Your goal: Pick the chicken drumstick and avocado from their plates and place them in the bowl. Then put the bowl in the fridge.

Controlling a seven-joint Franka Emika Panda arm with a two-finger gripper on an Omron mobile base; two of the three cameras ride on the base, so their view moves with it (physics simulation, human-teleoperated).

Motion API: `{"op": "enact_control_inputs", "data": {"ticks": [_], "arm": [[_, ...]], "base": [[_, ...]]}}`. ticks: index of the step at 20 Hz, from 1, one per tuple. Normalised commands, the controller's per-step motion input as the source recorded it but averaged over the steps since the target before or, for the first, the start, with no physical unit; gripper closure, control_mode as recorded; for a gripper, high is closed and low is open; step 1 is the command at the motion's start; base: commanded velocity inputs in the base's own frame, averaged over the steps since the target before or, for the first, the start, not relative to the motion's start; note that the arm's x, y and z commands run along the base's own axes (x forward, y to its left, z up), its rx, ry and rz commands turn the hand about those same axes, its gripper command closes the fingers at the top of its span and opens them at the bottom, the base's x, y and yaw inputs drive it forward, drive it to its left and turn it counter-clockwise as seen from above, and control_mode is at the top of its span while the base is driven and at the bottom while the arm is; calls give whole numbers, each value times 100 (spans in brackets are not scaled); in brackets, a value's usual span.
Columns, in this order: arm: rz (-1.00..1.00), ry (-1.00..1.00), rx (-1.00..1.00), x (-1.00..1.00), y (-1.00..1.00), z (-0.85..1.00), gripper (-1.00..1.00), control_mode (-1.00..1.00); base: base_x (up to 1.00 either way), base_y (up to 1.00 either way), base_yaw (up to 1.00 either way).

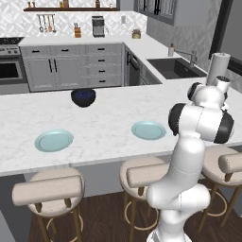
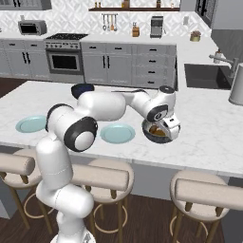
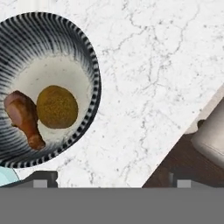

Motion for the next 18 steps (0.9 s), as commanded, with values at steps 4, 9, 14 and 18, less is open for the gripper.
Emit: {"op": "enact_control_inputs", "data": {"ticks": [4,9,14,18], "arm": [[-25,0,0,21,-15,0,-100,-100],[-5,0,0,54,-19,-1,-100,-100],[0,0,1,16,-29,-3,-100,-100],[0,0,5,0,-20,-23,-100,-100]], "base": [[0,0,0],[0,0,0],[0,0,0],[0,0,0]]}}
